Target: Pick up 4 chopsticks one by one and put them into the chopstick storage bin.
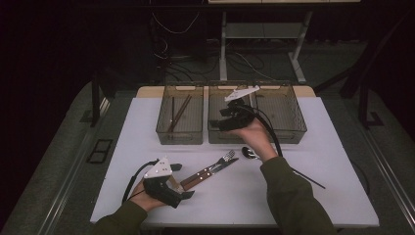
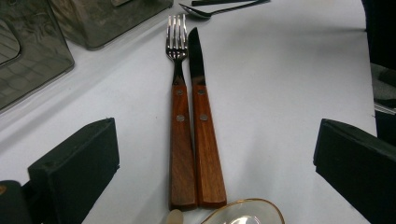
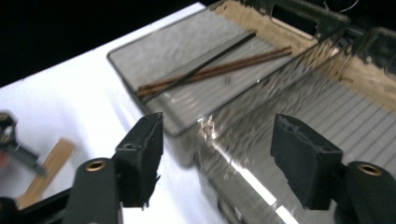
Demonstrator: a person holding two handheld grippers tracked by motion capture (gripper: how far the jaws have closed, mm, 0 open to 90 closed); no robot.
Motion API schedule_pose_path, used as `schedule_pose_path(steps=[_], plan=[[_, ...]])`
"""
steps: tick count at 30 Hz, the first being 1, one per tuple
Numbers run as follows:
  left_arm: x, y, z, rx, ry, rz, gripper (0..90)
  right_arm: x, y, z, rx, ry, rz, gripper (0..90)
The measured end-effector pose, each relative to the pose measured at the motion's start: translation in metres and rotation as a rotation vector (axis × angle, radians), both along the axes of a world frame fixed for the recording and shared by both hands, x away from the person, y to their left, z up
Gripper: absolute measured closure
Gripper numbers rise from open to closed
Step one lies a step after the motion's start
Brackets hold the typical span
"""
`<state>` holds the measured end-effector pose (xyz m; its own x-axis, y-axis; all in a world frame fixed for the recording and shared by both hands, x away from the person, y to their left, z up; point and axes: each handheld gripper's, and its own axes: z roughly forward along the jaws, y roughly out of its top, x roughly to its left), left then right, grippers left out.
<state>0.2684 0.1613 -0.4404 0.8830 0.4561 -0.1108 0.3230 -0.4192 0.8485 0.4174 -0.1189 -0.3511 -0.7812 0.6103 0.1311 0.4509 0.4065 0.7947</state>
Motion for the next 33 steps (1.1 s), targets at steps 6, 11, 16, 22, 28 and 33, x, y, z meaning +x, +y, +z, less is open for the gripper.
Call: schedule_pose_path(steps=[6, 11, 16, 22, 28, 33], plan=[[0.001, 0.001, 0.0, 0.006, -0.001, 0.003, 0.0, -0.014, -0.022, -0.003, -0.006, -0.002, 0.017, 32.1], [0.002, 0.003, -0.001, 0.003, 0.004, 0.017, 0.0, -0.024, -0.042, -0.007, -0.007, -0.015, 0.031, 31.4], [0.002, 0.003, -0.001, -0.004, 0.017, 0.03, 0.0, -0.036, -0.061, -0.01, -0.004, -0.027, 0.018, 30.2], [0.004, 0.005, -0.001, -0.019, 0.018, 0.05, 0.0, -0.048, -0.087, -0.014, 0.011, -0.029, -0.003, 30.8], [0.003, 0.005, 0.0, -0.012, 0.012, 0.05, 0.0, -0.059, -0.112, -0.019, 0.023, -0.012, -0.021, 32.8], [0.003, 0.006, 0.0, -0.011, 0.015, 0.048, 0.0, -0.069, -0.134, -0.027, 0.016, -0.007, -0.045, 33.3]])
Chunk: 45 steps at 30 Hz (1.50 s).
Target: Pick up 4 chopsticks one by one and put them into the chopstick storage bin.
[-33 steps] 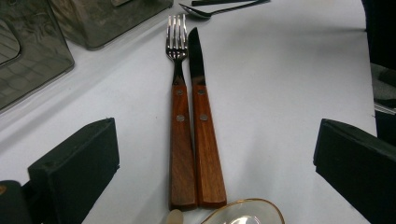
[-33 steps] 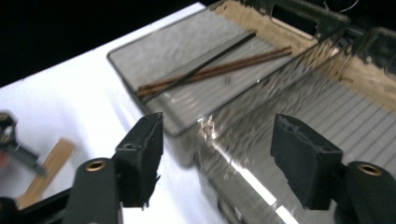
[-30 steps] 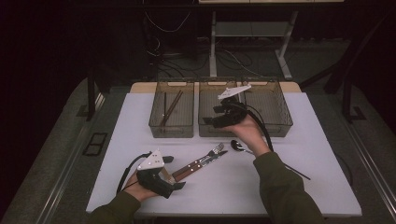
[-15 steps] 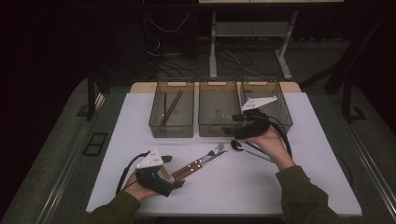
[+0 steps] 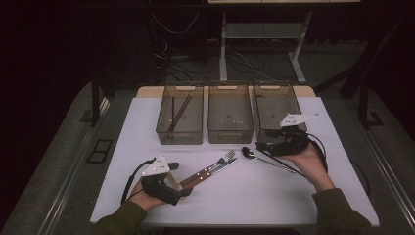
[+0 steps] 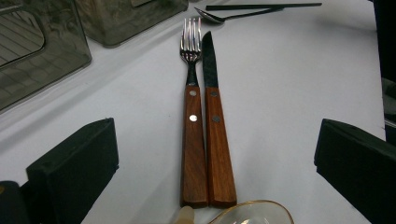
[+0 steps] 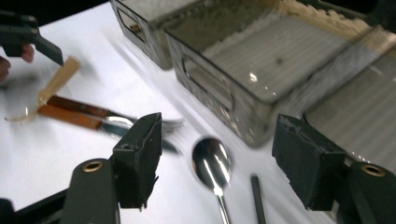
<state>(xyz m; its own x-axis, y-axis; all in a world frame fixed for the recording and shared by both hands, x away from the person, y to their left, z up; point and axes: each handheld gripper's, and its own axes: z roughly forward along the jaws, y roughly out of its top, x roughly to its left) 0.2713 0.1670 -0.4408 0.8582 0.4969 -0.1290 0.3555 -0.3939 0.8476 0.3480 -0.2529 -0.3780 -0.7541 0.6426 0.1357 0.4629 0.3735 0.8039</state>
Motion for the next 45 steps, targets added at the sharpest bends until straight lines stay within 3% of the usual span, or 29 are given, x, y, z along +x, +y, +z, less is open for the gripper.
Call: schedule_pose_path(steps=[7, 13, 19, 24, 34, 45], plan=[[0.0, 0.0, 0.0, -0.002, 0.0, 0.007, 0.0, -0.014, -0.027, -0.013, -0.014, 0.014, -0.043, 37.3], [-0.001, 0.002, 0.001, 0.001, 0.001, 0.008, 0.0, -0.022, -0.046, -0.023, -0.045, 0.027, -0.066, 48.6], [-0.001, 0.001, 0.001, 0.0, 0.003, 0.002, 0.0, -0.026, -0.061, -0.035, -0.106, 0.049, -0.081, 58.2], [-0.001, 0.001, 0.001, -0.003, 0.007, 0.0, 0.0, -0.029, -0.073, -0.041, -0.12, 0.076, -0.085, 69.3], [-0.003, 0.001, 0.001, 0.002, 0.01, -0.005, 0.0, -0.024, -0.072, -0.059, -0.21, 0.145, -0.049, 82.0], [-0.001, 0.0, 0.001, 0.001, 0.012, -0.012, 0.0, -0.022, -0.072, -0.064, -0.239, 0.171, -0.033, 84.8]])
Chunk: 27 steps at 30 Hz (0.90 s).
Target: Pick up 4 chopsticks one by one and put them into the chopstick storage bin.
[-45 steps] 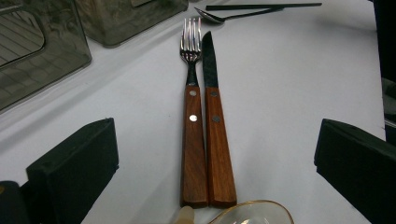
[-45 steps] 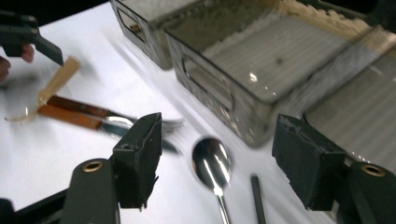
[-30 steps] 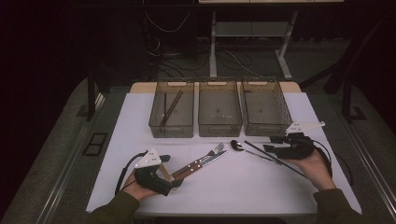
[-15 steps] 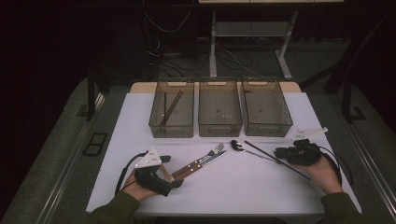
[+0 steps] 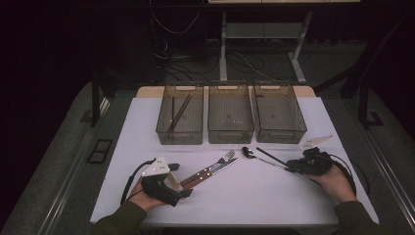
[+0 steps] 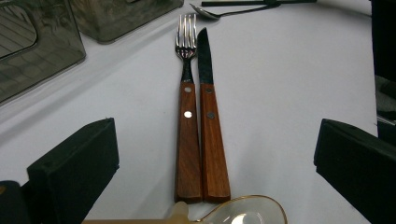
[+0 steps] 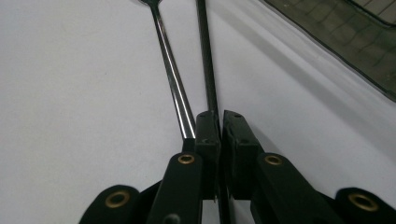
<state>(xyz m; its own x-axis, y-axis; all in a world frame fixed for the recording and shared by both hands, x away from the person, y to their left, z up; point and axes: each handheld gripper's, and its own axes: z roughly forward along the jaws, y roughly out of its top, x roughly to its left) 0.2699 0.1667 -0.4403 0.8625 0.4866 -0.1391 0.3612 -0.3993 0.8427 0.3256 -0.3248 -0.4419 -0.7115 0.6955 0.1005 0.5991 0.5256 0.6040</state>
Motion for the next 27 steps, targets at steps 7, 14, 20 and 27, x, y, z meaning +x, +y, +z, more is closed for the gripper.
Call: schedule_pose_path(steps=[7, 14, 20, 27], plan=[[-0.0006, 0.0001, 0.0002, 0.003, -0.002, 0.0, 0.0, 0.0005, 0.0001, -0.0009, -0.007, -0.004, 0.017, 84.8], [-0.0005, -0.0009, -0.0006, 0.007, 0.001, -0.007, 0.0, -0.0009, 0.0022, -0.0002, -0.032, -0.02, 0.031, 85.7], [-0.0009, -0.0007, -0.0004, 0.008, 0.0, -0.009, 0.0, -0.0004, 0.0028, 0.0005, -0.042, -0.023, 0.043, 86.3], [-0.0007, -0.0009, -0.0006, 0.007, 0.001, -0.009, 0.0, 0.0019, 0.0001, 0.0009, -0.024, -0.015, 0.035, 86.3]])
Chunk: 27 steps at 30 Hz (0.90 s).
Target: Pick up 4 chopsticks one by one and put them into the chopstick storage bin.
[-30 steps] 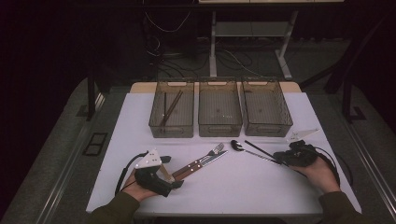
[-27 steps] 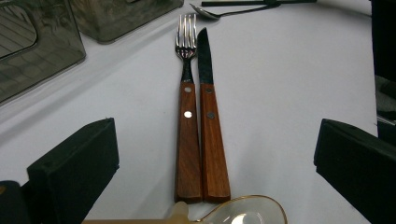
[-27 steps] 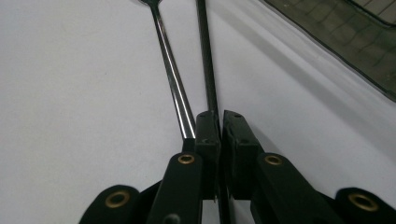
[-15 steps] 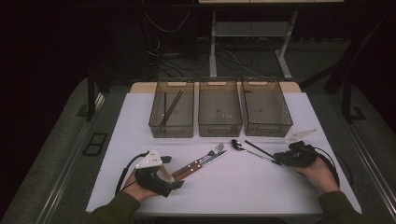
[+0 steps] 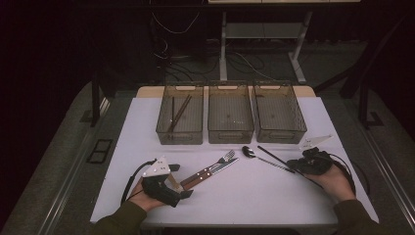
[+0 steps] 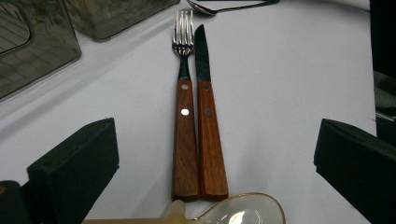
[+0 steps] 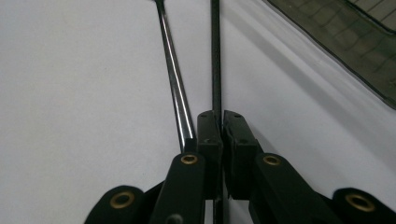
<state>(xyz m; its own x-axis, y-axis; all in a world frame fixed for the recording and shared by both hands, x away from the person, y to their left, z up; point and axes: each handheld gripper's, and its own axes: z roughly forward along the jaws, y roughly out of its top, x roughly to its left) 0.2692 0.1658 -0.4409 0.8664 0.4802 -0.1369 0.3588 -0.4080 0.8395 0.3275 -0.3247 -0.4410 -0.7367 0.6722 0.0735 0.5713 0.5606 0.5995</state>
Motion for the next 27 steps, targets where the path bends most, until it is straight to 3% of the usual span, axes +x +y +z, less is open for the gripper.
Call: schedule_pose_path(steps=[12, 27], plan=[[0.0, 0.0, 0.0, 0.003, -0.001, -0.004, 0.0, -0.001, -0.006, 0.009, 0.026, -0.005, -0.029, 86.3], [-0.001, -0.001, 0.0, 0.003, 0.002, -0.007, 0.0, -0.005, -0.006, 0.021, 0.046, -0.039, -0.016, 86.3]])
